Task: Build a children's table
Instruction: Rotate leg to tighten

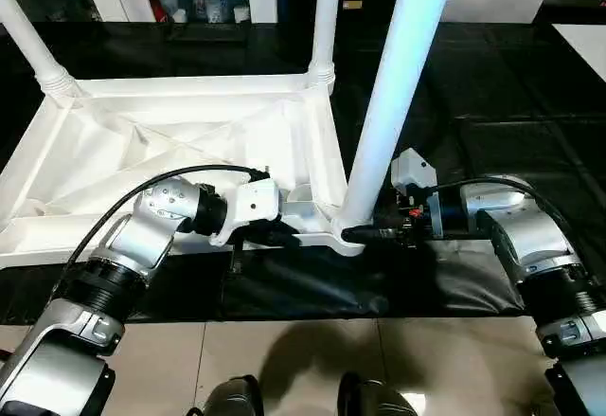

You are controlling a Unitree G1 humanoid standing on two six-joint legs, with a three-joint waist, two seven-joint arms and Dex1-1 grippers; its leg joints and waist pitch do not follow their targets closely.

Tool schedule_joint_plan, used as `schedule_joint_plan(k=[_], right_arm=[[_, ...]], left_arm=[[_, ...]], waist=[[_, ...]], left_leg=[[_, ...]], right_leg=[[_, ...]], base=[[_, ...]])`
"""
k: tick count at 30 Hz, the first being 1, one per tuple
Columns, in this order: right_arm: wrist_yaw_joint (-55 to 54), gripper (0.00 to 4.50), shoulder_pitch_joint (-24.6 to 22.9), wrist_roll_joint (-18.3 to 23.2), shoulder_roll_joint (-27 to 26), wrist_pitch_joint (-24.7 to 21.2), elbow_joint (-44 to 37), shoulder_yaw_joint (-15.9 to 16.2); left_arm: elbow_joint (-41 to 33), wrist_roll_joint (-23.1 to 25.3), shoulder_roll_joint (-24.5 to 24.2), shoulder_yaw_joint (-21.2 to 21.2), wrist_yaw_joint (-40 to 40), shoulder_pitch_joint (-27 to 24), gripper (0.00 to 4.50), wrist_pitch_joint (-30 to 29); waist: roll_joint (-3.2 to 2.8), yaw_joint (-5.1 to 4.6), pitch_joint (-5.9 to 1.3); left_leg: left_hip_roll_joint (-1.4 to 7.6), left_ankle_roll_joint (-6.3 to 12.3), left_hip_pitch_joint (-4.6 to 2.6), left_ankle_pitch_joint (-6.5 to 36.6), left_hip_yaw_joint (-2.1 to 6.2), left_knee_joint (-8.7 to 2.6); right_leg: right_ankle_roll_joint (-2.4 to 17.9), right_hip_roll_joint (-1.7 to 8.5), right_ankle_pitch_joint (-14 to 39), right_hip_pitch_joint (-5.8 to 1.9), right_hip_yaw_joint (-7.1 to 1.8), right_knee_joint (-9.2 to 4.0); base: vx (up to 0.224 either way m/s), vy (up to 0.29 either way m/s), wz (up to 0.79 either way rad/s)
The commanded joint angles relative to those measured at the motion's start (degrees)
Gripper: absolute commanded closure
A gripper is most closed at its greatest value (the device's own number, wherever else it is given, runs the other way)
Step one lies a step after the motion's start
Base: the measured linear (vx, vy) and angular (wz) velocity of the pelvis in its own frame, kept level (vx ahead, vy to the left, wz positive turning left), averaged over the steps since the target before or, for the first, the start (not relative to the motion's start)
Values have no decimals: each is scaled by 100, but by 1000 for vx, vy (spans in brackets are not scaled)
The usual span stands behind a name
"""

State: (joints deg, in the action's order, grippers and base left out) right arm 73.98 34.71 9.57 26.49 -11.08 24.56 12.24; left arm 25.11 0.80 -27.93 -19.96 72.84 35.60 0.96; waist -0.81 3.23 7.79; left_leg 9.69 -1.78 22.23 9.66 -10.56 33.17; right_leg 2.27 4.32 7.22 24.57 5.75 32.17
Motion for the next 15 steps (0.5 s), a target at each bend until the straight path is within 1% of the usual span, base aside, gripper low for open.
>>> schedule_joint_plan(k=[1,2,3,4,5,6,7,8,9,10,11,12,13,14,15], right_arm=[[100,186,-182,11,-6,-173,-175,127],[92,187,-207,26,-17,-201,-201,121],[-17,187,-297,74,-73,-328,-312,96],[-205,187,-381,106,-157,-470,-408,64],[-240,187,-397,112,-173,-496,-426,59],[-739,187,-550,68,-396,-656,-549,10],[-739,187,-550,68,-396,-656,-549,10],[-1005,187,-614,15,-515,-693,-582,-9],[-1462,187,-718,-62,-747,-797,-637,-47],[-2294,187,-883,-108,-1249,-1100,-770,-188],[-2677,187,-946,-132,-1495,-1222,-837,-255],[-2883,188,-978,-145,-1632,-1289,-879,-293],[-3294,188,-996,-187,-1893,-1361,-870,-372],[-3576,188,-1010,-217,-2062,-1431,-884,-423],[-3958,188,-1004,-274,-2295,-1434,-848,-477]], left_arm=[[62,105,30,-132,51,28,450,-141],[66,100,41,-120,27,30,450,-182],[55,48,121,-44,-108,42,450,-349],[42,8,202,20,-246,62,450,-500],[39,1,217,32,-271,65,450,-528],[17,-14,352,120,-540,112,450,-770],[17,-14,352,120,-540,112,450,-770],[8,-2,406,147,-660,136,450,-860],[-20,12,529,191,-882,175,450,-1030],[-111,20,810,277,-1316,232,450,-1361],[-145,31,963,318,-1547,266,450,-1528],[-163,39,1050,341,-1679,286,450,-1623],[-145,93,1230,381,-1987,339,450,-1772],[-139,135,1349,409,-2186,374,450,-1883],[-97,174,1561,452,-2501,438,450,-2024]], waist=[[67,-26,-455],[64,-16,-441],[65,-14,-451],[63,-5,-445],[61,1,-433],[51,-6,-418],[57,-11,-400],[71,-42,-373],[74,-77,-329],[56,-90,-297],[53,-143,-255],[77,-214,-254],[62,-240,-256],[13,-292,-257],[-54,-365,-259]], left_leg=[[374,616,-123,957,115,-345],[378,616,-127,967,113,-349],[377,612,-132,966,112,-347],[378,603,-138,961,110,-351],[382,588,-143,1030,113,-356],[386,540,-145,1120,118,-367],[383,491,-148,1209,127,-377],[367,392,-162,1449,140,-399],[355,271,-197,1700,161,-413],[344,198,-220,1884,179,-419],[313,20,-299,2288,213,-408],[271,-89,-334,2503,259,-383],[265,-106,-345,2579,278,-372],[309,-134,-349,2762,313,-409],[355,-175,-377,3084,358,-446]], right_leg=[[1106,459,1944,-363,-349,-318],[1098,460,1975,-355,-353,-328],[1096,461,1982,-359,-353,-327],[1107,456,1988,-351,-352,-327],[1090,466,2104,-344,-353,-352],[1058,471,2262,-336,-354,-373],[1016,471,2411,-329,-346,-393],[901,475,2796,-327,-335,-441],[751,490,3273,-302,-330,-500],[665,492,3593,-278,-312,-535],[426,501,4271,-233,-242,-647],[173,515,4685,-244,-161,-730],[92,513,4757,-251,-127,-753],[63,494,4605,-265,-85,-766],[97,484,4290,-295,-6,-780]], base=[[0,0,0],[0,0,0],[0,0,0],[0,0,0],[0,0,0],[0,0,0],[0,0,0],[0,0,0],[0,0,0],[0,0,0],[0,0,0],[0,0,0],[0,0,0],[0,0,0],[0,0,0]])
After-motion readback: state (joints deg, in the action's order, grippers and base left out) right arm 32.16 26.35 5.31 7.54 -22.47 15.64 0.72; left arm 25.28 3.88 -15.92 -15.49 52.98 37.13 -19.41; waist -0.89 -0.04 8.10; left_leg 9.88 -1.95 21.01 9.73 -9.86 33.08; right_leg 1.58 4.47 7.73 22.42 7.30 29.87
